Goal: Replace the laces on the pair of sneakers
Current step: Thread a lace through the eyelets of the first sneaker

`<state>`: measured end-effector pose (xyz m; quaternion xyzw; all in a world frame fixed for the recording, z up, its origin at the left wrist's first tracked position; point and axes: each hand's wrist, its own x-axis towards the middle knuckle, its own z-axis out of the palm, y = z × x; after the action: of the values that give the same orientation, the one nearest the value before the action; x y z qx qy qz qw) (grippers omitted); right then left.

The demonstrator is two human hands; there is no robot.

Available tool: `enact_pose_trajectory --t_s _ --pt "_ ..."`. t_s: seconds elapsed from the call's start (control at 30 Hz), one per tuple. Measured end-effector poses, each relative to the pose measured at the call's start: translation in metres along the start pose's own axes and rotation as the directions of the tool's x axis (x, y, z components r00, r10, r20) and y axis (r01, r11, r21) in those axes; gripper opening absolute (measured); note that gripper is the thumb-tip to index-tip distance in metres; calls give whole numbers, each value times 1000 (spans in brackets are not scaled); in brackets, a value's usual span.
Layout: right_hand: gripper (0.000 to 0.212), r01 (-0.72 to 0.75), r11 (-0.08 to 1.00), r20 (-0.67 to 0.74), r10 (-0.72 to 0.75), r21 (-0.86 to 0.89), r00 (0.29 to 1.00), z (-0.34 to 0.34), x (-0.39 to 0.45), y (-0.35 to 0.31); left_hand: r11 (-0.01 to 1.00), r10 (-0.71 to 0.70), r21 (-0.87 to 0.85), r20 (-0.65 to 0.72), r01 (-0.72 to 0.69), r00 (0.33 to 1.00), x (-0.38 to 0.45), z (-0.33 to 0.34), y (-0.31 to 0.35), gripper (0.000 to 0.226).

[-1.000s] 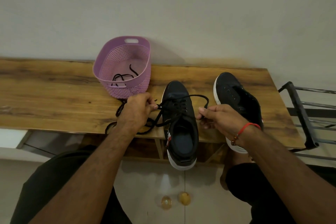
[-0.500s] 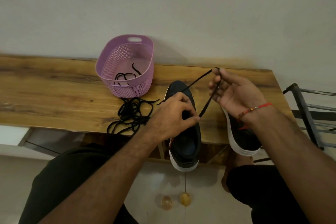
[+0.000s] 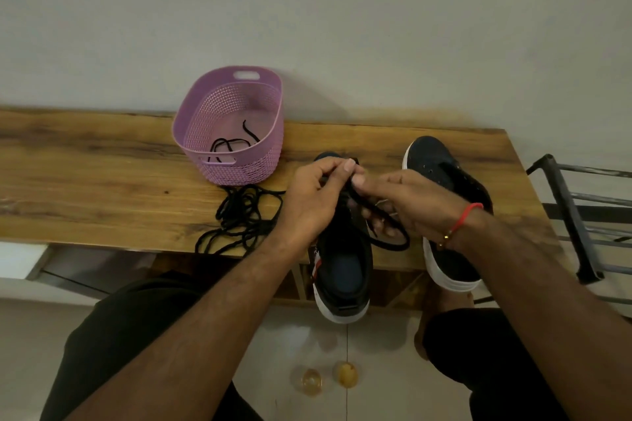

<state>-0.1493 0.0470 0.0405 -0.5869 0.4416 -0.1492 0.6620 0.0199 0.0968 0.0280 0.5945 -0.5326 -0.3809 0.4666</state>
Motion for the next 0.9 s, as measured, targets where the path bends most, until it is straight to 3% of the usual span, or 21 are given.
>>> enact_pose_trajectory --t_s 0.07,0.17,0.27,0.37,0.53,0.63,0.77,0.9 --pt "53 30 998 -143 -22 58 990 -4 2 -1 977 151 149 10 -151 988 -2 0 0 20" --pt "59 59 977 -103 -38 205 994 -4 3 -1 828 297 442 175 -345 938 -10 5 -2 16" --pt "36 165 868 -114 -126 468 985 0 4 -3 735 279 567 246 -371 928 -21 14 -3 19" --pt "28 216 789 -239 -91 576 967 -6 9 -3 691 246 624 271 -364 931 -27 23 -7 23" --pt "24 331 736 -398 -91 591 913 -24 13 0 626 167 684 352 -375 921 -28 25 -13 31" --pt "28 371 738 -461 -92 564 883 -32 13 3 646 189 650 372 -400 909 -29 24 -14 35" --pt "28 354 824 -536 -73 443 841 -32 11 6 744 182 597 253 -301 950 -25 13 -15 44" --pt "22 337 881 -534 -118 333 837 -27 11 9 778 98 605 148 -169 984 -20 -9 -17 49"
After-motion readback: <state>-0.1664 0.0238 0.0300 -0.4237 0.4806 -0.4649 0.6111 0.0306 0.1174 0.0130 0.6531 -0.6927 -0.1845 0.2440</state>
